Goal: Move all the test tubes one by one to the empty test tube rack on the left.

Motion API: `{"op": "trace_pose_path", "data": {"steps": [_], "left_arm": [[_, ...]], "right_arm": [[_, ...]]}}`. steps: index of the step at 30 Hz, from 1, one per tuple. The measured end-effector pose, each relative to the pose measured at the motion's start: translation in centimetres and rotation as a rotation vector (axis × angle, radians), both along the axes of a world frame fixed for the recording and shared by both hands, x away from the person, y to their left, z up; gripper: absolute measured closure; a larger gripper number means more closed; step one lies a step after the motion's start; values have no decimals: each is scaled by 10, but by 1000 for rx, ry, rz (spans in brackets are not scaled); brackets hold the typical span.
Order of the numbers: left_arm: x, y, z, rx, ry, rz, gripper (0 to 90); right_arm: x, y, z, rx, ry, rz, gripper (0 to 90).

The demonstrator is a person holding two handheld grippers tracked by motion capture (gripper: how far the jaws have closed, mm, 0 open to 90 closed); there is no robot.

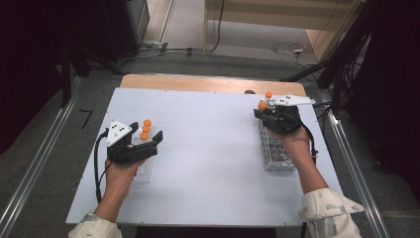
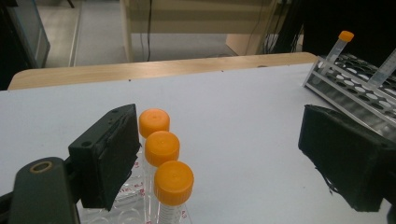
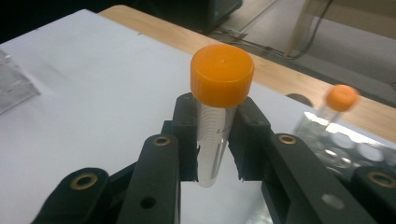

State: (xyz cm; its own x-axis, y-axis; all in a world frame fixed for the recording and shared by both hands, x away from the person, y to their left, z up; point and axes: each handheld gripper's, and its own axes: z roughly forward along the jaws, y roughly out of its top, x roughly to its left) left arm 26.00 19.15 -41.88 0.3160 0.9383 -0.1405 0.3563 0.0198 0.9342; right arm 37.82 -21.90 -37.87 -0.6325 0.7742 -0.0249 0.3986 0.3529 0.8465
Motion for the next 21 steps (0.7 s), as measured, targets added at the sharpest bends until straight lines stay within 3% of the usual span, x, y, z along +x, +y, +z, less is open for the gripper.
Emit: {"op": "trace_pose_path", "data": {"steps": [9, 21], "left_arm": [[-2, -2, 2, -11, -10, -13, 130], [-6, -6, 6, -27, -24, -43, 137]], "right_arm": [[-11, 46, -6, 15, 17, 117, 714], [-23, 90, -13, 32, 34, 224, 713]]}}
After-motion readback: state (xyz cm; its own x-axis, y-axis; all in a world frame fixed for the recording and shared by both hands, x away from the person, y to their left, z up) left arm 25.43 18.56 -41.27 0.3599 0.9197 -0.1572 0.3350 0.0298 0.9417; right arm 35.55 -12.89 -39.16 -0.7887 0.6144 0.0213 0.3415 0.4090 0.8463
